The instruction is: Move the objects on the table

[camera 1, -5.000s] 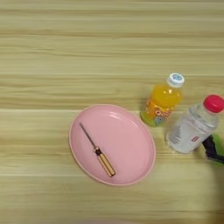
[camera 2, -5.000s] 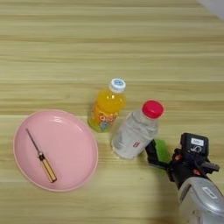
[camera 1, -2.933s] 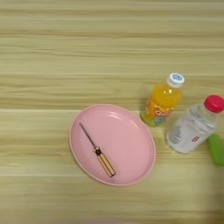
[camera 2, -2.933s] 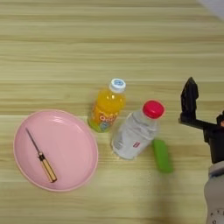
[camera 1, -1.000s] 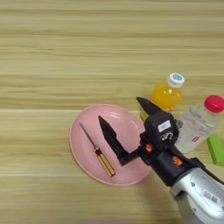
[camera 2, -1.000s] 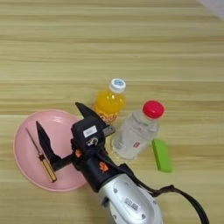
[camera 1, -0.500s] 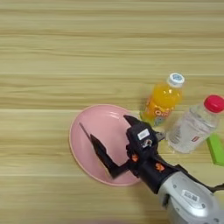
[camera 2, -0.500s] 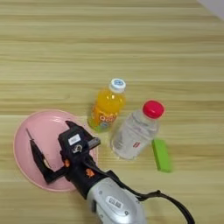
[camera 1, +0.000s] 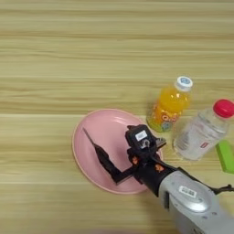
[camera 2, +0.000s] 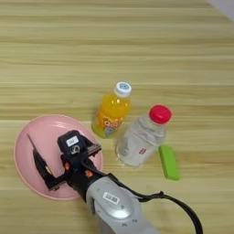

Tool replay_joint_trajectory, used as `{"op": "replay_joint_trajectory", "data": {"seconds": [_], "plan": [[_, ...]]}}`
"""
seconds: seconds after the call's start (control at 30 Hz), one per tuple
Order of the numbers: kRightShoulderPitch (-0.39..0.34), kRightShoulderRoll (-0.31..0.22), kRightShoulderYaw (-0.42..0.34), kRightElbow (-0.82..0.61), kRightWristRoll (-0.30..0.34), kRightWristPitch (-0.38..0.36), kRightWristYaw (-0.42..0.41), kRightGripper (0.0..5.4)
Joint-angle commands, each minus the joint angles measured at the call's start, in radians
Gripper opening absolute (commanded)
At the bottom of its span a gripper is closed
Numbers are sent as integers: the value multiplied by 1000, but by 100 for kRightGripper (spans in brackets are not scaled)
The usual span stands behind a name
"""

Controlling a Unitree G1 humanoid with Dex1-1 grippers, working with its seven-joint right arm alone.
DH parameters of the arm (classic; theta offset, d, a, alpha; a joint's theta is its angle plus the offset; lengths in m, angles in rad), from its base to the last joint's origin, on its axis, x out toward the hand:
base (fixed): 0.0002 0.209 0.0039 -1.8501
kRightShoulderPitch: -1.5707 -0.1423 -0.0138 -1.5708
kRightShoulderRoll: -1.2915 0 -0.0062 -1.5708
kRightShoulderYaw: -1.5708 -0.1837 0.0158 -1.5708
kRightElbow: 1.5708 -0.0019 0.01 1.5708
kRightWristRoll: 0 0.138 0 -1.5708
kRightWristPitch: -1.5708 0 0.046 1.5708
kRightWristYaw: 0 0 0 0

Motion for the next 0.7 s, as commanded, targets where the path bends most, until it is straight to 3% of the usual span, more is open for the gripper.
{"op": "replay_joint_trajectory", "data": {"seconds": [0.03,0.7], "plan": [[-43,7,5,10,-20,-18,-11,538],[-56,-10,43,107,-77,-18,12,538]]}}
